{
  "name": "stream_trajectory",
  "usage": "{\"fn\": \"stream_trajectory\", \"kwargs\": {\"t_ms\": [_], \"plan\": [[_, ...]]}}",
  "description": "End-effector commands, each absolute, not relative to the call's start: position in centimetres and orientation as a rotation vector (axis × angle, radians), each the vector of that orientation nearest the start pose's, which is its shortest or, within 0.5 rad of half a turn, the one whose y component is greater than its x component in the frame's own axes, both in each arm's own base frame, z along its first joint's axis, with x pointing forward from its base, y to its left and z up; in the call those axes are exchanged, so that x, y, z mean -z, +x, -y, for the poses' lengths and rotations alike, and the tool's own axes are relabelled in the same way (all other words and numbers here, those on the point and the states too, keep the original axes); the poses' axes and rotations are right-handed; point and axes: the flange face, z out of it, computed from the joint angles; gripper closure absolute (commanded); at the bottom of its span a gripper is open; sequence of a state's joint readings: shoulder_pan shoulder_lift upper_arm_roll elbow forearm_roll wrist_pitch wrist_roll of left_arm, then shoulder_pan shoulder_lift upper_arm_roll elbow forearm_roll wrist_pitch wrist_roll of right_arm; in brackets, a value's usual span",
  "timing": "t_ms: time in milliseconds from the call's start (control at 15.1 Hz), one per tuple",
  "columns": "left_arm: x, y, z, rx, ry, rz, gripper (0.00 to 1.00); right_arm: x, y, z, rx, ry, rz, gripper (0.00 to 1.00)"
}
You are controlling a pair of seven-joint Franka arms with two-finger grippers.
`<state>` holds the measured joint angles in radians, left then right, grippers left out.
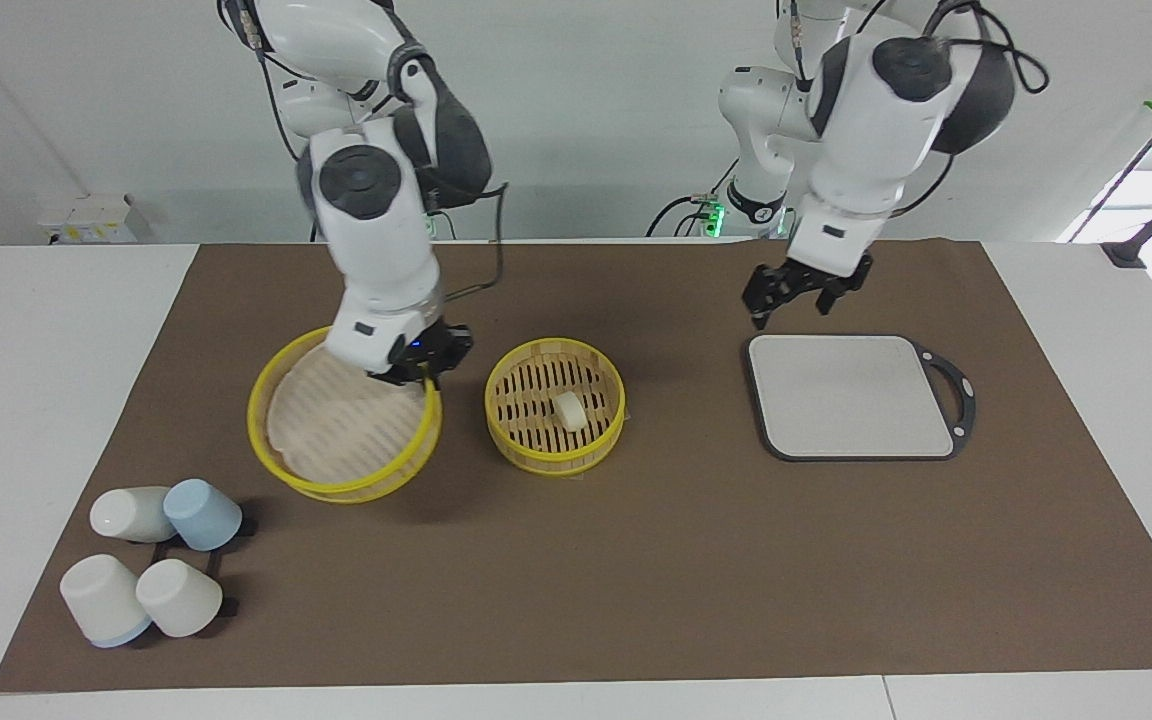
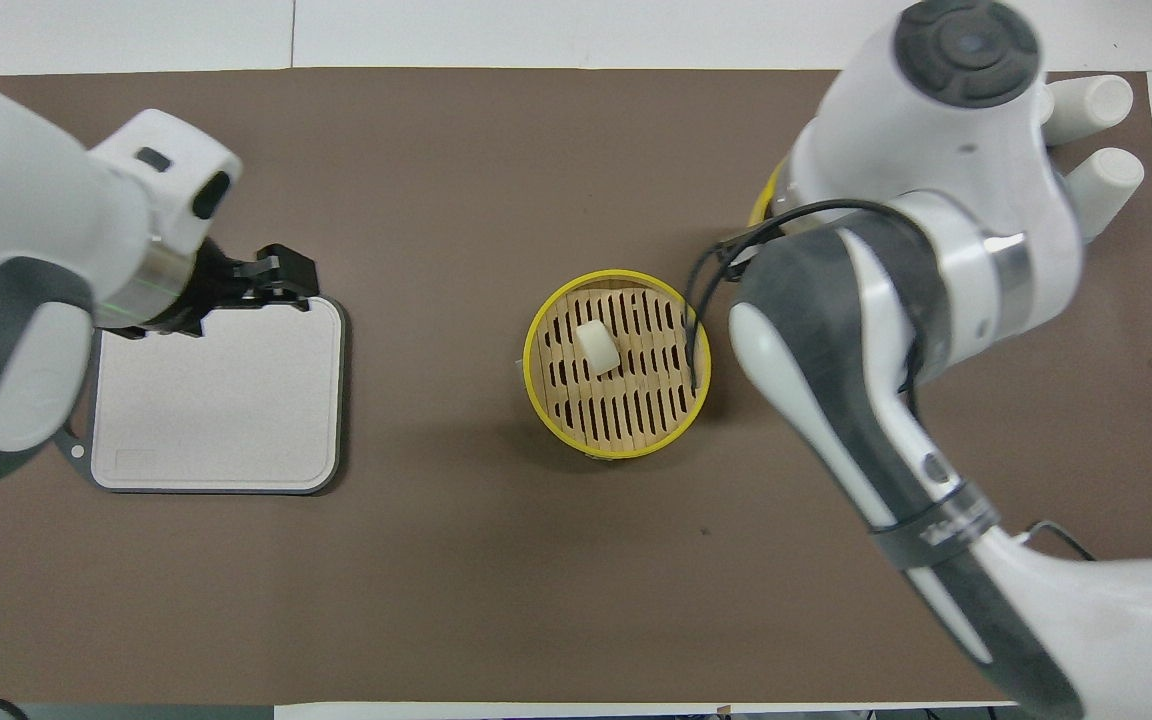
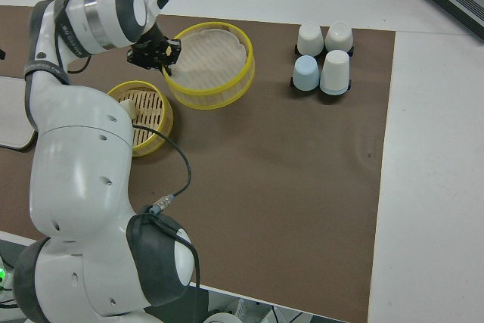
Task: Place bun in steamer
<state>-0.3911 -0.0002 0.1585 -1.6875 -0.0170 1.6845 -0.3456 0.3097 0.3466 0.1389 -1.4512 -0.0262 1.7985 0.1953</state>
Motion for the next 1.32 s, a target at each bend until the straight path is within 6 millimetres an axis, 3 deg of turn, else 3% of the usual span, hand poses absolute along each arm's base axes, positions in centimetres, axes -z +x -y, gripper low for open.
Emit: {"fn": "stream_trajectory", "kwargs": {"t_ms": [0, 66, 132, 265, 397, 662, 926, 1125, 1257], "plan": [[-59.2, 54.1, 7.3, -0.077, -3.157, -0.01, 0.0, -47.3, 56.7, -37.5, 0.026, -3.053, 0.191, 1.0], [-59.8, 54.1, 4.9, -0.078, -3.144, -0.046, 0.0, -46.3, 55.9, -40.2, 0.032, -3.054, 0.197, 1.0], [-60.5, 53.8, 3.2, -0.074, -3.146, -0.084, 0.0, -45.3, 55.6, -41.7, 0.067, -3.055, 0.185, 1.0], [-61.3, 53.1, 1.2, -0.071, -3.15, -0.117, 0.0, -42.8, 55.1, -42.5, 0.081, -3.057, 0.184, 1.0], [-61.7, 52.7, 0.3, -0.073, -3.151, -0.119, 0.0, -41.8, 54.2, -43.3, 0.068, -3.065, 0.214, 1.0], [-62.3, 52.1, 0.0, -0.079, -3.14, -0.143, 0.0, -40.0, 53.1, -43.1, 0.091, -3.054, 0.224, 1.0], [-62.5, 51.9, 0.0, -0.089, -3.117, -0.153, 0.0, -39.4, 51.4, -44.9, 0.101, -3.044, 0.215, 1.0], [-61.4, 52.8, -0.1, -0.129, -3.112, -0.155, 0.0, -38.7, 50.8, -45.1, 0.102, -3.044, 0.203, 1.0], [-62.1, 53.5, -0.6, -0.134, -3.11, -0.141, 0.0, -38.4, 50.6, -45.1, 0.113, -3.037, 0.207, 0.94]]}}
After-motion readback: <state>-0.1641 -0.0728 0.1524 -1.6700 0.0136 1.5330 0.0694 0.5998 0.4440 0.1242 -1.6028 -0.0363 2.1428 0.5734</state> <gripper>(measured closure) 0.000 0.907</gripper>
